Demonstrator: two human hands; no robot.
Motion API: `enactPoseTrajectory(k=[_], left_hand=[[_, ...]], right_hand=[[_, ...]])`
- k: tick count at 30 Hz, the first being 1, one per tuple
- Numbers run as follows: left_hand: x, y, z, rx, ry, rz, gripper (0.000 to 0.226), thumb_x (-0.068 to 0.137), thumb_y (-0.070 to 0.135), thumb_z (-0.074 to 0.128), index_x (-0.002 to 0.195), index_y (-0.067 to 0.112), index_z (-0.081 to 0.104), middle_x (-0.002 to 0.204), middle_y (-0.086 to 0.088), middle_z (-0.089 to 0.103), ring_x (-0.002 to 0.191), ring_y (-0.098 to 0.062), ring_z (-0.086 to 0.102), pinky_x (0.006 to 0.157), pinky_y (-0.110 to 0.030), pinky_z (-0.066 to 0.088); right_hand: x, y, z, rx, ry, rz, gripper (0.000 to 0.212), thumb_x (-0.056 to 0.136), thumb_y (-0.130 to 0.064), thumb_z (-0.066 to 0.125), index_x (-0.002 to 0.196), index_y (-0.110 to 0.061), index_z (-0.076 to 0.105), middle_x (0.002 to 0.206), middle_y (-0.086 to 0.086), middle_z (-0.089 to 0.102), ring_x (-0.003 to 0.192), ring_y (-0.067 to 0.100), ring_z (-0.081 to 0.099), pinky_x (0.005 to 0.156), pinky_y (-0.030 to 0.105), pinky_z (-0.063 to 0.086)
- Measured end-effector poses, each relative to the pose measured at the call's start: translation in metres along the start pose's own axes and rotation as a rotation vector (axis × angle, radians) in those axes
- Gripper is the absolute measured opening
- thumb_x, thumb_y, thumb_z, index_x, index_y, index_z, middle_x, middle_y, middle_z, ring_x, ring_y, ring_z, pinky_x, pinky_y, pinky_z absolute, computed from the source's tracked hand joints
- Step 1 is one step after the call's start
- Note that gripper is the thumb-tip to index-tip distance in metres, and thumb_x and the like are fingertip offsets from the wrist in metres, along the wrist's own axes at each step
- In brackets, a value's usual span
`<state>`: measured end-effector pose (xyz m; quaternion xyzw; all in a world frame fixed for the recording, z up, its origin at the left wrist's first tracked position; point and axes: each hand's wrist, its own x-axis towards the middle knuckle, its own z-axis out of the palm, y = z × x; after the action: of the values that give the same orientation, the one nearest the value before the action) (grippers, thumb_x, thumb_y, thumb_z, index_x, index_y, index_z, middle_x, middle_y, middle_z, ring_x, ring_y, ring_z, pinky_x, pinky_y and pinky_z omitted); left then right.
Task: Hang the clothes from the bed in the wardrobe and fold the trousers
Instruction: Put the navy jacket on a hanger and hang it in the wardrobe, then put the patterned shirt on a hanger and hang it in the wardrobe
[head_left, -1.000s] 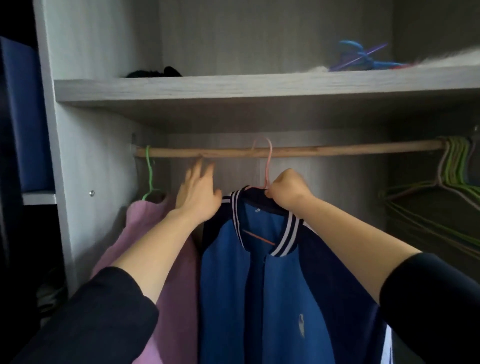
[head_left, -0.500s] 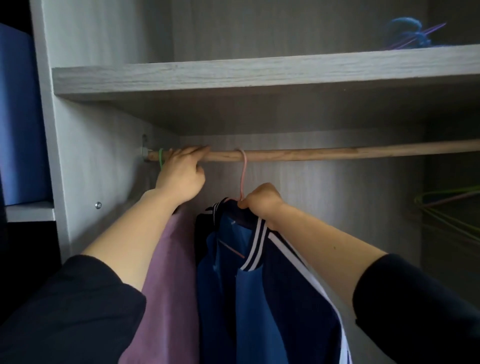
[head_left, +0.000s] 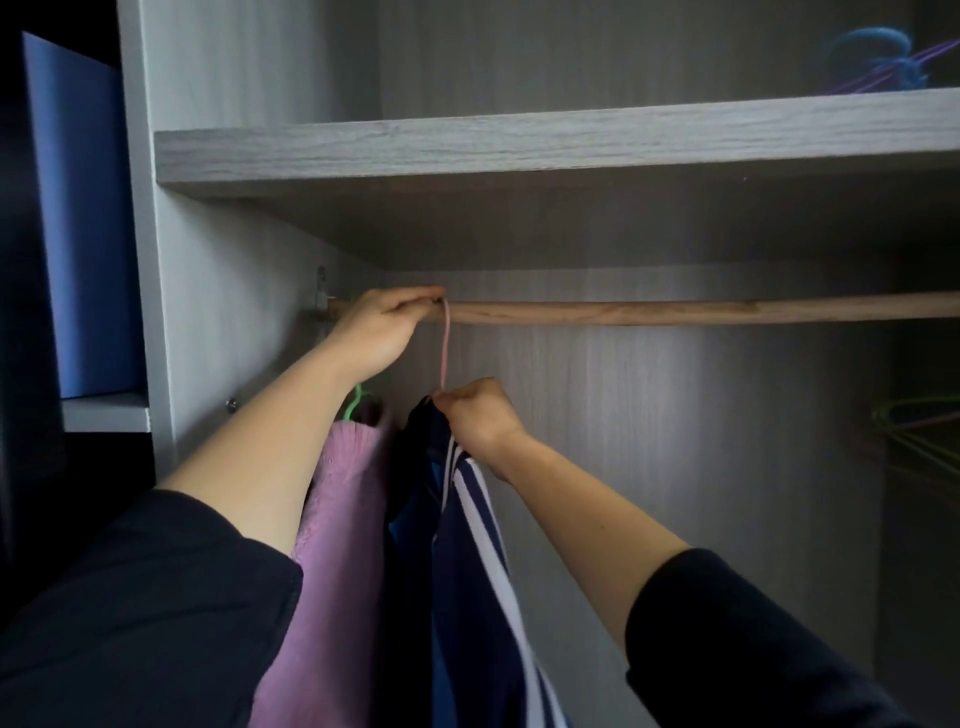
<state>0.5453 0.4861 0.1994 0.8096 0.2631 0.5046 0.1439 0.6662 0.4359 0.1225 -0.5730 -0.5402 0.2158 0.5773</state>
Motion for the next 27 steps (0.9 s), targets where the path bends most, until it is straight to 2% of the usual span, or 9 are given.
enactPoseTrajectory(k=[2,4,8,10,13,16,18,21,27], left_hand=[[-0.001,0.0,0.0,-0.025,0.0,-0.004,0.03,0.098,0.024,0.049,0.124,0.023,0.064,0.125,0.009,0.061,0.12,-0.003,0.049,0.094,-0.013,0.03],[-0.003,0.0,0.001,-0.015,0.011,-0.007,0.03,0.098,0.024,0.049,0.125,0.022,0.064,0.126,0.007,0.061,0.119,-0.004,0.049,0.093,-0.013,0.03],[-0.008,0.007,0.005,0.098,-0.005,-0.015,0.033,0.099,0.023,0.048,0.13,0.018,0.058,0.126,-0.003,0.062,0.118,-0.018,0.055,0.094,-0.021,0.039],[-0.011,0.014,0.008,0.223,-0.038,-0.038,0.033,0.099,0.025,0.046,0.13,0.017,0.052,0.125,-0.008,0.061,0.114,-0.026,0.056,0.094,-0.03,0.042],[-0.017,0.033,0.023,0.483,0.011,-0.044,0.041,0.097,0.031,0.045,0.134,0.014,0.046,0.134,-0.014,0.053,0.122,-0.034,0.049,0.103,-0.037,0.034],[-0.025,0.059,0.056,0.572,0.055,0.129,0.049,0.095,0.026,0.044,0.142,0.011,0.04,0.146,-0.012,0.041,0.136,-0.029,0.034,0.117,-0.041,0.011],[-0.029,0.079,0.083,0.549,0.007,0.184,0.051,0.097,0.024,0.04,0.147,0.013,0.034,0.153,-0.009,0.032,0.142,-0.024,0.025,0.118,-0.04,0.003],[-0.032,0.106,0.126,0.529,-0.025,0.233,0.051,0.099,0.022,0.037,0.149,0.015,0.028,0.157,-0.009,0.025,0.145,-0.023,0.018,0.117,-0.037,0.002],[-0.04,0.15,0.212,0.497,-0.066,0.376,0.061,0.097,0.024,0.04,0.153,0.019,0.016,0.16,-0.012,0.008,0.148,-0.027,0.003,0.119,-0.043,-0.001]], right_hand=[[-0.002,0.001,0.006,0.007,0.006,0.005,0.037,0.099,-0.02,0.05,0.064,-0.01,0.047,0.061,0.003,0.05,0.054,0.013,0.048,0.051,0.022,0.04],[-0.002,0.001,0.007,-0.014,-0.002,0.008,0.037,0.101,-0.022,0.047,0.066,-0.009,0.048,0.063,0.003,0.049,0.055,0.013,0.047,0.051,0.023,0.039],[-0.011,-0.003,-0.003,-0.013,-0.093,0.046,0.032,0.102,-0.027,0.043,0.103,-0.001,0.062,0.072,0.004,0.057,0.061,0.014,0.056,0.051,0.021,0.049],[-0.018,0.004,-0.017,-0.035,-0.108,0.053,0.03,0.102,-0.026,0.043,0.107,-0.005,0.063,0.075,0.003,0.057,0.065,0.014,0.056,0.057,0.025,0.051],[-0.027,0.021,-0.049,-0.068,-0.03,0.055,0.034,0.099,-0.019,0.047,0.113,0.008,0.062,0.085,0.011,0.059,0.074,0.019,0.055,0.066,0.03,0.051],[-0.037,0.034,-0.09,-0.187,0.056,-0.024,0.029,0.097,-0.014,0.048,0.109,0.006,0.065,0.098,0.019,0.067,0.079,0.018,0.057,0.071,0.032,0.052],[-0.046,0.04,-0.122,-0.355,0.137,-0.116,0.026,0.093,-0.012,0.05,0.105,0.0,0.07,0.097,0.011,0.069,0.086,0.018,0.061,0.077,0.032,0.05],[-0.065,0.05,-0.174,-0.616,0.25,-0.16,0.023,0.091,-0.018,0.054,0.104,-0.011,0.072,0.095,0.004,0.071,0.089,0.02,0.064,0.076,0.026,0.048],[-0.106,0.06,-0.28,-0.893,0.445,-0.085,0.025,0.089,-0.025,0.053,0.106,-0.014,0.069,0.103,0.008,0.069,0.092,0.029,0.064,0.079,0.037,0.054]])
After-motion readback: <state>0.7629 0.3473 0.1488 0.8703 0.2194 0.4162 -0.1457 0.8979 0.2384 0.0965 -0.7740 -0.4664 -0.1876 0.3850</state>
